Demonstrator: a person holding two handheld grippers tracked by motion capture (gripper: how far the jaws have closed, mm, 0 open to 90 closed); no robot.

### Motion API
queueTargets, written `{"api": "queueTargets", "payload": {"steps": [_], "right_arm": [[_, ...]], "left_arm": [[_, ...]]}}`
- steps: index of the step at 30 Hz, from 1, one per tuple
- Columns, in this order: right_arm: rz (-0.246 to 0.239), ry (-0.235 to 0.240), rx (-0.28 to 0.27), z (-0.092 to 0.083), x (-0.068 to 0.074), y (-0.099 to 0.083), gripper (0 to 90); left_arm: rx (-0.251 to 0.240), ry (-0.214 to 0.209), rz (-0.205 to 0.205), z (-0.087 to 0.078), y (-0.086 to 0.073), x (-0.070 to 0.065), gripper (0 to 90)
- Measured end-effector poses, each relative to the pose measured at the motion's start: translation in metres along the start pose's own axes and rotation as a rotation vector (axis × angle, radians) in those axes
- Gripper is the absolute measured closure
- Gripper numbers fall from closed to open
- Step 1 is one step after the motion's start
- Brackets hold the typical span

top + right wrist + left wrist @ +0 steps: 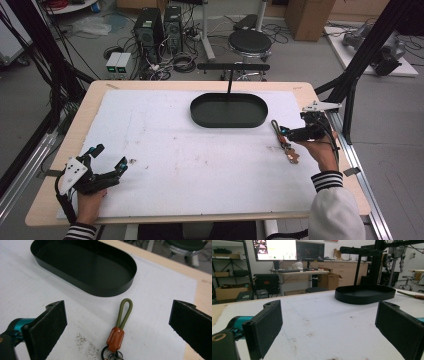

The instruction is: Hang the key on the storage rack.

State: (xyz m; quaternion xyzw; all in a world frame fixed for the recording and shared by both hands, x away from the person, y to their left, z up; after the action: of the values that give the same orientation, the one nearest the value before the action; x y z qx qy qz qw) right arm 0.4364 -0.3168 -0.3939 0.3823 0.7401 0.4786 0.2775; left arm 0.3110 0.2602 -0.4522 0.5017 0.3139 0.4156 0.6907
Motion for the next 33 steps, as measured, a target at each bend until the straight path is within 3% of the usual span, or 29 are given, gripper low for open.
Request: {"api": "queueTargets", "payload": {"steps": [9, 20, 21, 28, 33], "right_arm": [[0.016, 0.001, 0.133, 0.017, -0.011, 0.0, 0.5], [0.008, 0.001, 0.289, 0.036, -0.01, 0.003, 0.8], [-0.003, -0.008, 0.33, 0.039, -0.009, 0.0, 0.8], [-0.019, -0.024, 0.411, 0.051, -0.011, -0.012, 0.8], [0.016, -0.048, 0.454, 0.056, -0.013, -0.019, 0.8]], "left_arm": [[0.0, 0.001, -0.001, 0.0, 0.0, 0.0, 7.9], [0.004, 0.001, 0.003, 0.0, 0.0, 0.001, 7.9], [0.004, 0.001, 0.002, 0.0, 0.0, 0.001, 7.9], [0.004, 0.001, 0.001, 0.0, 0.0, 0.001, 7.9], [0.004, 0.002, -0.001, 0.0, 0.0, 0.001, 7.9]]}}
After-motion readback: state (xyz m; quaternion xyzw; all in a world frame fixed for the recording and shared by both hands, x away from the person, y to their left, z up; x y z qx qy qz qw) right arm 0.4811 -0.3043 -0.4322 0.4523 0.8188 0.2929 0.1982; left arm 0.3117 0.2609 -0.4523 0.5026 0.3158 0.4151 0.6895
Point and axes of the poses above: each handheld gripper's, and its own axes: z roughly forward along the jaws, y roughly out of its top, x roughly to its left, the point moved 6 cm from there along z, roughly forward along the jaws, and after that the axes turned 15 degrees about -x, right-handed, at the moved point
